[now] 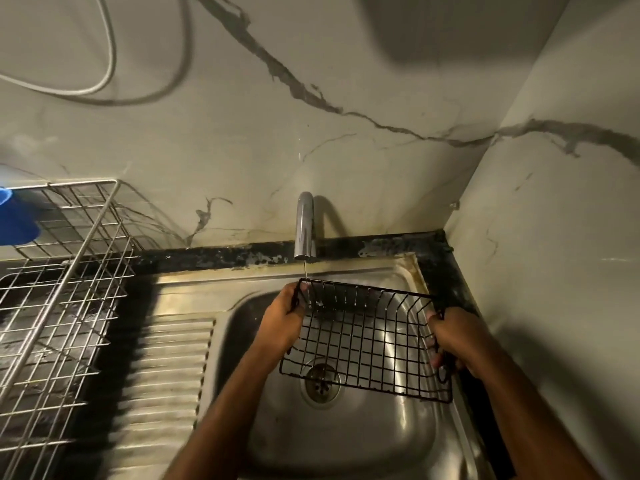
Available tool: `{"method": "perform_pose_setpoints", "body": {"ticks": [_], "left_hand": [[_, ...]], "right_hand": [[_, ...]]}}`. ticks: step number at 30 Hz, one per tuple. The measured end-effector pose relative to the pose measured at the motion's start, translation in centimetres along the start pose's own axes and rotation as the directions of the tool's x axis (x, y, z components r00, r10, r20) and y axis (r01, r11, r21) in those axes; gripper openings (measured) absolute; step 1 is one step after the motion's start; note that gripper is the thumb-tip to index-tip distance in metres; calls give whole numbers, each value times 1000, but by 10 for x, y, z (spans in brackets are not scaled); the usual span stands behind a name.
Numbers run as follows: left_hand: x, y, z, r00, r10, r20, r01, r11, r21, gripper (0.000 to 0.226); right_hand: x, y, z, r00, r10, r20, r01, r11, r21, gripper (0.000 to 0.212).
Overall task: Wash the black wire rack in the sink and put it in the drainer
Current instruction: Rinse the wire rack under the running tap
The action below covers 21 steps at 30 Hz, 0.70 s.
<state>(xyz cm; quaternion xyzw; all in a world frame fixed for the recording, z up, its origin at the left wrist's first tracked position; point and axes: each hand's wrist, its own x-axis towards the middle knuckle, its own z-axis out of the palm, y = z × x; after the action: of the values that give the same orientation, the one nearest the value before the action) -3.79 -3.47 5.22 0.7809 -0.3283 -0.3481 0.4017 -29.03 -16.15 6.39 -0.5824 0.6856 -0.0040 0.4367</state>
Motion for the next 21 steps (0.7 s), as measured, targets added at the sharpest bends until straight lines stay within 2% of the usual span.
{"method": "perform_pose_setpoints", "body": {"ticks": [3, 6, 14, 21], "left_hand": [[-1, 0, -4, 999, -39, 33, 44, 984, -172, 16], [-5, 3, -8, 995, -85, 59, 99, 947, -306, 22], [-10, 6, -13, 992, -117, 38, 123, 910, -397, 23], [-17, 13, -13, 992, -108, 57, 122, 903, -412, 26]], "right_hand": [[-1, -1, -2, 1000, -10, -7, 10, 1000, -10, 42], [-1, -5, -3, 999, -42, -33, 41, 999, -28, 46], [1, -14, -2, 993, -97, -69, 95, 995, -30, 54], [4, -14, -3, 995, -77, -65, 77, 997, -13, 55]]}}
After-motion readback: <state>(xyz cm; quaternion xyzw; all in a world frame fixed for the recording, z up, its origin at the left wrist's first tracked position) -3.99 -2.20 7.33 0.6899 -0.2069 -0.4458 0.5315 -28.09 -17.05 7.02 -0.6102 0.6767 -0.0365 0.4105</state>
